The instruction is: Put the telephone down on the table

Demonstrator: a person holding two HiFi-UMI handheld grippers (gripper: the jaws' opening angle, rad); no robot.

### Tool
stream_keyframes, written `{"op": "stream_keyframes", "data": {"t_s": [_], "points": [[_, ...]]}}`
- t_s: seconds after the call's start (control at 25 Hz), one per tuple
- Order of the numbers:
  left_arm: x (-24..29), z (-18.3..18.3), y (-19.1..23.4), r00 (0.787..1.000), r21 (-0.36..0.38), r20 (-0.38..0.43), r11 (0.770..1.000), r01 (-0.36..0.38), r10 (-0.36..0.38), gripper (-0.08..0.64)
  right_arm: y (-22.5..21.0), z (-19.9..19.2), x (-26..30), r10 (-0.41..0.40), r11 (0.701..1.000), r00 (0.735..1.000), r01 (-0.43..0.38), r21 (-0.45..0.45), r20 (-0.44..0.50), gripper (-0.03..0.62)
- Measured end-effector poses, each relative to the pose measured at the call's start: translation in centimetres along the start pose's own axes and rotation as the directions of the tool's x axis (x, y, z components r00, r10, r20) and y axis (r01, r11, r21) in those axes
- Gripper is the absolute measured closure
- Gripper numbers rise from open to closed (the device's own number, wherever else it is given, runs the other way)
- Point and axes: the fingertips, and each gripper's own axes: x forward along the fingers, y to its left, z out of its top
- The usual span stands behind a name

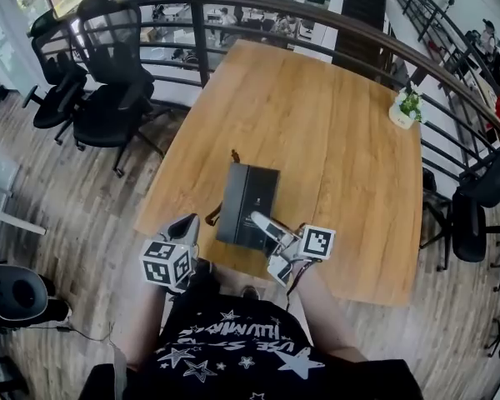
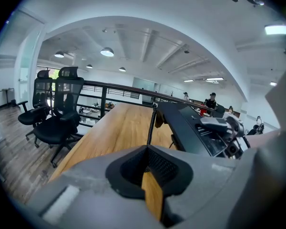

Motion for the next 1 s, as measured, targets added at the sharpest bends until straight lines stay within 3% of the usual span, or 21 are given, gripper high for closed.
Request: {"op": "stream_keyframes", "data": {"t_s": [0.6,1.0], "points": [[3.5,3.6,9.4,0.997,0.015,-0.035,0.997,0.07,-0.069,0.56,-2.3,1.8,10.6,-0.039,0.999,0.999,0.038,0.007,0.029,0.42],[6.3,4.7,13.4,0.992,0.014,-0.066,0.994,0.105,-0.104,0.56,-5.8,2.5,14.4,-0.082,0.997,0.996,0.081,0.021,0.037,0.42]]}}
